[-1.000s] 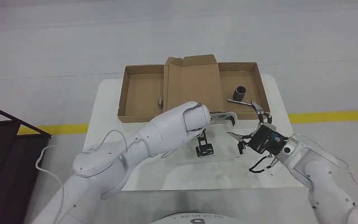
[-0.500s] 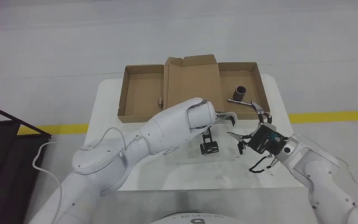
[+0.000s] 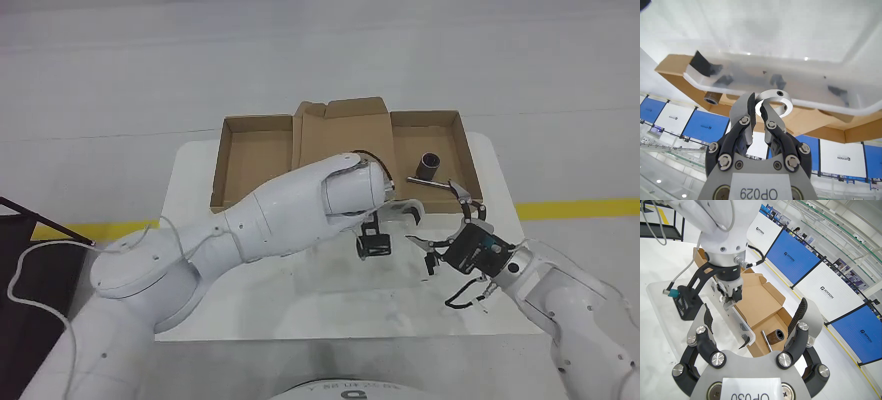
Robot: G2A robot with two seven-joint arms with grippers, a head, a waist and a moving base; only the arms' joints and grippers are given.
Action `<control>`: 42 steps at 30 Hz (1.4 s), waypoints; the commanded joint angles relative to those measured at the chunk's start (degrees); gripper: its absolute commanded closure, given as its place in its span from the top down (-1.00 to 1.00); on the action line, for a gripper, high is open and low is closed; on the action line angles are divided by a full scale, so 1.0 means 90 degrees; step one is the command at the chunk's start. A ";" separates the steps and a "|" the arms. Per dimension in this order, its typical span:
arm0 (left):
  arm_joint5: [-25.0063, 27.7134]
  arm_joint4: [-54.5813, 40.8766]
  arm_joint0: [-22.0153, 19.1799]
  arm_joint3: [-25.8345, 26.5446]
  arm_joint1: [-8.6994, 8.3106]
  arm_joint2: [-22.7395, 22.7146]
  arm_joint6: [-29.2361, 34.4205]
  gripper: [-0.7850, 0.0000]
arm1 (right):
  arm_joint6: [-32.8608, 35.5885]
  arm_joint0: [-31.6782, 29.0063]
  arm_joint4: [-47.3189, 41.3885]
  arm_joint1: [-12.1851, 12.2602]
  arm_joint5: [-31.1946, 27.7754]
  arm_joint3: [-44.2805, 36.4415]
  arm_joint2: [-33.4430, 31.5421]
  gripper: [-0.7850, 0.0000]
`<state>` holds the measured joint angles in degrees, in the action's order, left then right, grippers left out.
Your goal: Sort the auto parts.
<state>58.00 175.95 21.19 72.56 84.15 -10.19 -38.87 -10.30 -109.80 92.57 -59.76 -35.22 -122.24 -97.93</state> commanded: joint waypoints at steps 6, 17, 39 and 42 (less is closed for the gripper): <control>0.0000 -0.0774 0.0402 0.0421 -0.0793 -0.1443 0.1134 -1.00 | 0.0000 -0.0001 0.0001 0.0000 0.0000 0.0000 0.0000 1.00; 0.0000 -0.2926 0.2194 0.1350 -0.1881 -0.4471 0.3578 -1.00 | 0.0000 -0.0001 0.0001 0.0000 0.0000 0.0000 0.0000 1.00; -0.0909 -0.7444 0.3792 0.0702 -0.1926 -0.6741 0.7998 -1.00 | 0.0000 -0.0001 0.0001 0.0000 0.0000 0.0000 0.0000 1.00; -0.1055 -0.7439 0.3794 0.0396 -0.1918 -0.6726 0.8196 -1.00 | 0.0000 -0.0001 0.0001 0.0000 0.0000 0.0000 0.0000 1.00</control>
<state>49.02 108.87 55.38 77.35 66.87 -70.81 34.43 -10.30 -109.80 92.57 -59.76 -35.22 -122.24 -97.93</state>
